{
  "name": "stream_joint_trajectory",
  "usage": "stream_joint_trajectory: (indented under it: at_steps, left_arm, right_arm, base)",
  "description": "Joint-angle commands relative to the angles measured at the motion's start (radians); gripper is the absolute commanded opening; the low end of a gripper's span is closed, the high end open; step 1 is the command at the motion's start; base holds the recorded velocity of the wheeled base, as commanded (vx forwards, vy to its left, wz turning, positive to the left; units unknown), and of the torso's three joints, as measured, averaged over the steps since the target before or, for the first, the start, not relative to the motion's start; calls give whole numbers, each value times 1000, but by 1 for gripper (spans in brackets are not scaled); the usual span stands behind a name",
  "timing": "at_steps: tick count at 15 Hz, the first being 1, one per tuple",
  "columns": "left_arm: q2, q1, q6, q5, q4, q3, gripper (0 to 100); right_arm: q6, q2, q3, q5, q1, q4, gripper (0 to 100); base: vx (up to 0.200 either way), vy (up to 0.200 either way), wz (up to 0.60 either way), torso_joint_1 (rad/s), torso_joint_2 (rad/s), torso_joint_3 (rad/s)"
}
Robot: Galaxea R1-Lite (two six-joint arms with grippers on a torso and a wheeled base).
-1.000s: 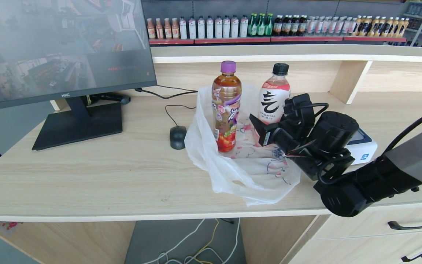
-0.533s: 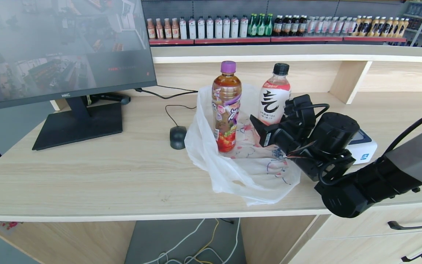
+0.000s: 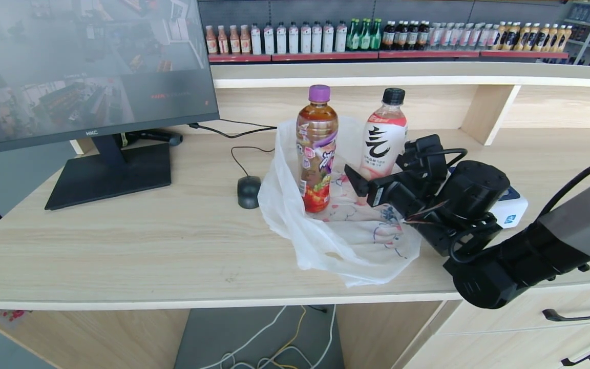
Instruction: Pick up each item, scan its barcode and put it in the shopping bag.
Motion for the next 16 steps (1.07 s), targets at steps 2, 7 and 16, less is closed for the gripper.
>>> stream_joint_trajectory:
  at_steps: [2, 7, 16]
  left_arm:
    - [0, 0, 0, 0, 0, 0, 100]
    - [0, 0, 0, 0, 0, 0, 100]
    - [0, 0, 0, 0, 0, 0, 100]
  right_arm:
    - [0, -58, 46, -1, 0, -1, 100]
    - [26, -242, 191, -6, -9, -1, 100]
    - [60, -877, 849, -7, -51, 0, 100]
  base:
    - [0, 0, 0, 0, 0, 0]
    - [0, 0, 0, 0, 0, 0]
    - [0, 0, 0, 0, 0, 0]
